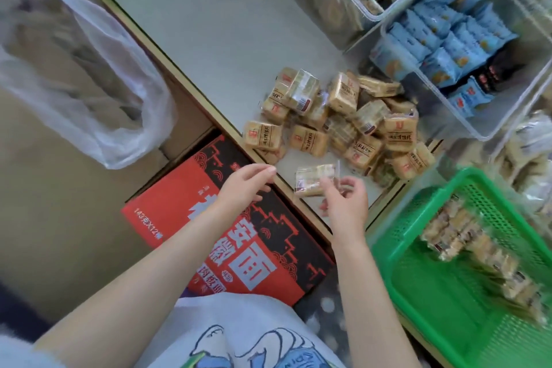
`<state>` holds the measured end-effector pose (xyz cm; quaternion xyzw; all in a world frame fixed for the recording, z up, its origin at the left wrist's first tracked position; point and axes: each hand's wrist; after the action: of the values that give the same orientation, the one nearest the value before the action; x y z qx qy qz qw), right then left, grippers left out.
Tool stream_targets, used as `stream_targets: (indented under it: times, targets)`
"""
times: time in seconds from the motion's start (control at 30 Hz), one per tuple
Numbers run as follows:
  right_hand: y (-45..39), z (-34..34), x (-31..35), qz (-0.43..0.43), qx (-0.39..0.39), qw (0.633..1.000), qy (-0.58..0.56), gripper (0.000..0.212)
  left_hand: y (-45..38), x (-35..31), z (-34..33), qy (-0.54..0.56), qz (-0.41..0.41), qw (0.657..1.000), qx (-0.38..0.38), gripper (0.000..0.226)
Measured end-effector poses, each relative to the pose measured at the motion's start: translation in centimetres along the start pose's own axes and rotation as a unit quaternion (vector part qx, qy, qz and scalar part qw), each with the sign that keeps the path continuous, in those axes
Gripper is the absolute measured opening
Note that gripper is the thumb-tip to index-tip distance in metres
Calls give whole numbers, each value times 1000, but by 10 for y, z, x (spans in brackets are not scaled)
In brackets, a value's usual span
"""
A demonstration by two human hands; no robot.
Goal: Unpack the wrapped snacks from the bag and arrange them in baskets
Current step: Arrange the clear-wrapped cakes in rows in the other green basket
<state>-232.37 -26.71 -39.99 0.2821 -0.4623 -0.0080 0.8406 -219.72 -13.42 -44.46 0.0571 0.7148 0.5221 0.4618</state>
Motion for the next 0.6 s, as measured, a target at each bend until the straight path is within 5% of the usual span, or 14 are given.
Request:
stream_targets:
  times: [0.13,0.2,0.33,0.43,0.6]
  targets:
    - [5,-12,31,83,153,985,15,3,1,-12,-1,36,-22,995,85,34]
    - [-1,-27,39,88,199,975,30,13,-2,-11,5,77,-11,992,99,33]
    - [-30,-69,35,120,178,971,102,30,-11,1,33,205,25,978,8,28]
    - [-41,-102,31,211,203,933,208,53,-12,8,48,227,38,972,-37,27]
    - [-46,-116,16,214,168,919,285,45,-15,15,55,228,61,971,-42,28]
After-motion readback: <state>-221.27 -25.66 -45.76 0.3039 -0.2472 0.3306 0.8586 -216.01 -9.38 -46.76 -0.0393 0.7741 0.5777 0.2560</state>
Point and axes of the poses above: each hand's wrist, its own y-axis away from the middle knuckle, its own z-axis out of the back of the hand, x = y × z, and after that the axes turned 8 degrees about z, right-handed
